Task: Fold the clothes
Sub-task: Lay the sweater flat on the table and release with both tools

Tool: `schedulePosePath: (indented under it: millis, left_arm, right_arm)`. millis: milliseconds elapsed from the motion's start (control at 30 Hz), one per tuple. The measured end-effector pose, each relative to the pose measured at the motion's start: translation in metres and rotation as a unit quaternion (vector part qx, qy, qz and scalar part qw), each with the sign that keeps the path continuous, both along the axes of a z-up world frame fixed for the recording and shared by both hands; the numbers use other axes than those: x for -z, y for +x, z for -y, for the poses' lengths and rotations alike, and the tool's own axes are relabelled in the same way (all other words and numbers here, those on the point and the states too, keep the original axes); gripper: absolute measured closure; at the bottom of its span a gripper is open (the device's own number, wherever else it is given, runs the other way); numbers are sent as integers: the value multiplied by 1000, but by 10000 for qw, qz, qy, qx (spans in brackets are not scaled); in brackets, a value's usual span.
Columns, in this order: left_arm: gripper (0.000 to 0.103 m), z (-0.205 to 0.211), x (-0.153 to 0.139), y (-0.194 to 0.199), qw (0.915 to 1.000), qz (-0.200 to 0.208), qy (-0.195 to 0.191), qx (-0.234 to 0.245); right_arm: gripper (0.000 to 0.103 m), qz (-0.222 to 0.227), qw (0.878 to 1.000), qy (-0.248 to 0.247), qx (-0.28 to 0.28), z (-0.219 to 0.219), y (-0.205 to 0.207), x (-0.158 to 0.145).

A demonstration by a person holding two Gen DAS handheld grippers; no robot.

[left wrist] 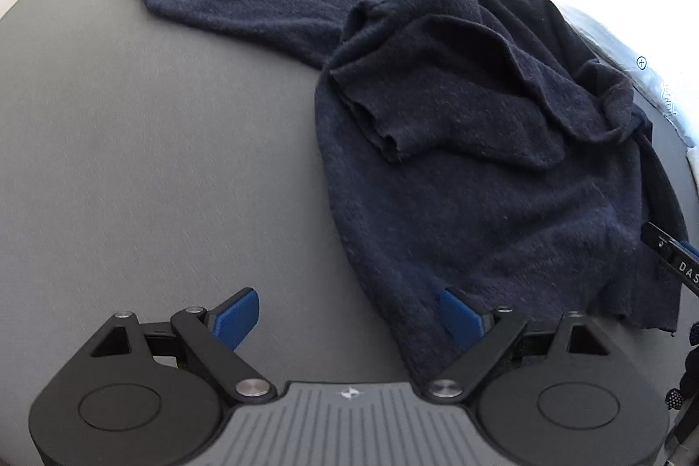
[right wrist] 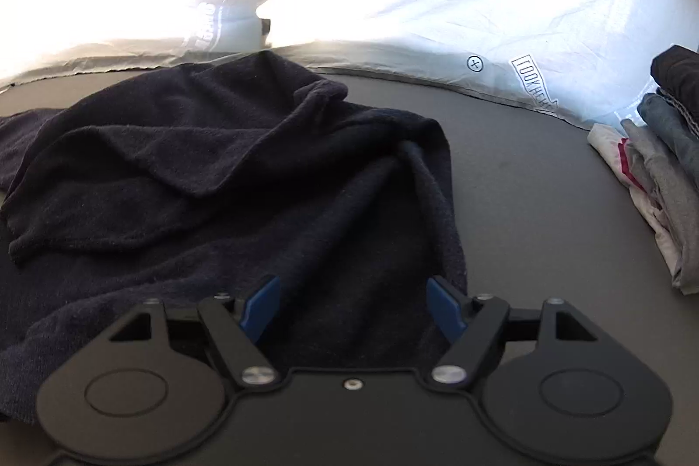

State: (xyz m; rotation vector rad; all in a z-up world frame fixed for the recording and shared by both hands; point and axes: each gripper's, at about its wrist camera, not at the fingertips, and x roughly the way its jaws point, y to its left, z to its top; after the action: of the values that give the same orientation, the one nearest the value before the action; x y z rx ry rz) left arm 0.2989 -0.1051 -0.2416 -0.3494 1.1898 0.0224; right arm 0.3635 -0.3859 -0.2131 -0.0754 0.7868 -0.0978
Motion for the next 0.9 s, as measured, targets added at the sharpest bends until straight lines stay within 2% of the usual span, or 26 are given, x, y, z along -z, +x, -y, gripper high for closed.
schedulePosePath:
  millis: [100, 200, 300, 367, 400, 433, 467, 500, 567, 700, 833, 900]
  left_arm:
    - [14, 1, 6, -5, 9993, -28, -287, -238]
    - [25, 3, 7, -5, 9987, -12, -214, -465]
    - [43, 4, 7, -4, 9985, 71, -262, -477]
    - [56, 7, 9, -3, 9987, 93, -223, -457]
    - [61, 8, 9, -3, 9988, 112, -218, -425]
    - [77, 10, 9, -3, 9989, 132, -221, -391]
    - [97, 11, 8, -3, 9990, 151, -224, -357]
    - [96, 10, 5, -5, 9986, 204, -229, -441]
    - [97, 7, -1, -11, 9972, 318, -239, -635]
    - [97, -4, -21, -31, 9924, 608, -360, -1009]
    - [96, -15, -48, -51, 9889, 801, -525, -1137]
    - [96, -16, -56, -65, 9893, 754, -581, -1104]
  right_arm:
    - [28, -25, 9998, 108, 184, 15, -4, 2]
    - [32, -52, 9988, 3, 478, 24, -10, 8]
    - [31, -140, 9968, -108, 785, 34, -20, 15]
    - [30, -289, 9954, -10, 911, 45, -21, 22]
    - [39, -404, 9947, 99, 941, 50, -19, 27]
    - [51, -400, 9942, 456, 884, 58, -22, 28]
    - [85, -342, 9920, 922, 788, 68, -26, 29]
    - [95, -321, 9895, 1171, 784, 73, -29, 27]
    - [95, -190, 9879, 1334, 772, 78, -38, 16]
    - [95, 361, 9898, 1231, 625, 89, -74, -19]
    - [96, 544, 9876, 1330, 637, 109, -118, -45]
    - [96, 514, 9883, 1317, 576, 112, -146, -55]
